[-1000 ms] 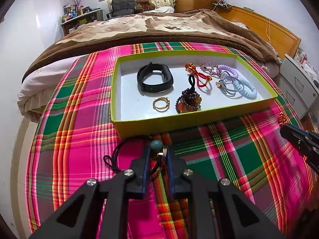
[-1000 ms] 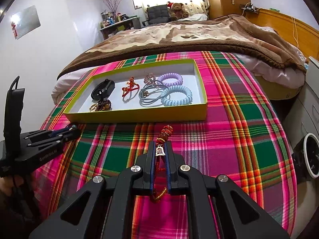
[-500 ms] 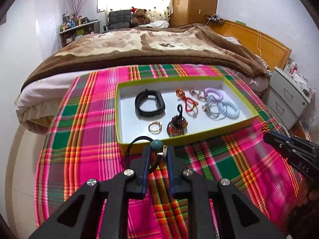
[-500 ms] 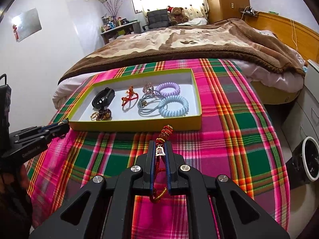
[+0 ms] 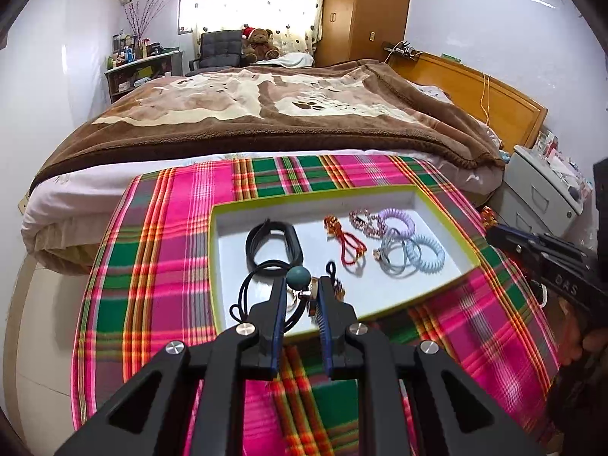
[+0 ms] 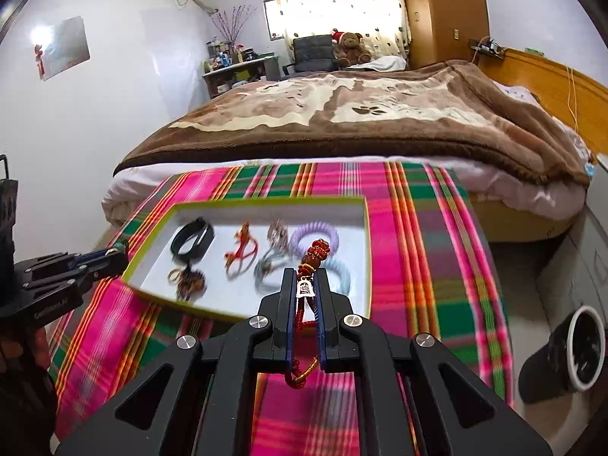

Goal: Organize jewelry
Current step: 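Carry the red tassel and black cord into the box and open both grippers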

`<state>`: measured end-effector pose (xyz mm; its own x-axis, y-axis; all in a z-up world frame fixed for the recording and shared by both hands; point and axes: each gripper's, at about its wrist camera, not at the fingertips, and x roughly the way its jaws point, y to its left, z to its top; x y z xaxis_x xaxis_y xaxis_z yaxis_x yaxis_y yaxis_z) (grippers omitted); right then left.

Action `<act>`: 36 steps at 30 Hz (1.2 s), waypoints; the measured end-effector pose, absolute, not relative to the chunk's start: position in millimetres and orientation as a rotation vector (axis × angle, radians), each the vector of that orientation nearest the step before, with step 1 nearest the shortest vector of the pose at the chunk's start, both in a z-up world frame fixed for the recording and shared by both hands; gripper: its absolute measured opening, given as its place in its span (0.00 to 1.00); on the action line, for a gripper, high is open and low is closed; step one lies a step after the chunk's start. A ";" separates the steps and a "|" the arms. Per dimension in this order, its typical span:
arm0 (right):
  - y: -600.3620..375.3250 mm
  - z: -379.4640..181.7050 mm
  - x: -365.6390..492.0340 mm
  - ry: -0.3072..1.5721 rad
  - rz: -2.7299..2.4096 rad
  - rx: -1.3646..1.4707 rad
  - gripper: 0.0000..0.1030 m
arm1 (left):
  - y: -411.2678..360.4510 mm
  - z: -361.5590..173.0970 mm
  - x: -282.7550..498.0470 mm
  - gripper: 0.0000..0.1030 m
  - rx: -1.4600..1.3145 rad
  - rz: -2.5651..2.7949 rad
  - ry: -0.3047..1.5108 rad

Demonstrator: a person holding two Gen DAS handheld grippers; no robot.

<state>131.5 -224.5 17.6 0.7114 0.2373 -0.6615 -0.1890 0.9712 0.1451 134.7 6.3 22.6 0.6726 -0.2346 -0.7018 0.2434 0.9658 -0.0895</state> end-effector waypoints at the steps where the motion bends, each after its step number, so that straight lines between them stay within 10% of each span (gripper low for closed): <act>1: -224.5 17.7 137.8 0.746 0.239 0.065 0.09 | 5.6 22.1 138.6 0.16 0.009 -0.266 0.790; 36: -209.9 -43.3 241.0 0.932 0.244 -0.041 0.09 | 3.6 -31.7 188.9 0.18 -0.009 -0.246 0.934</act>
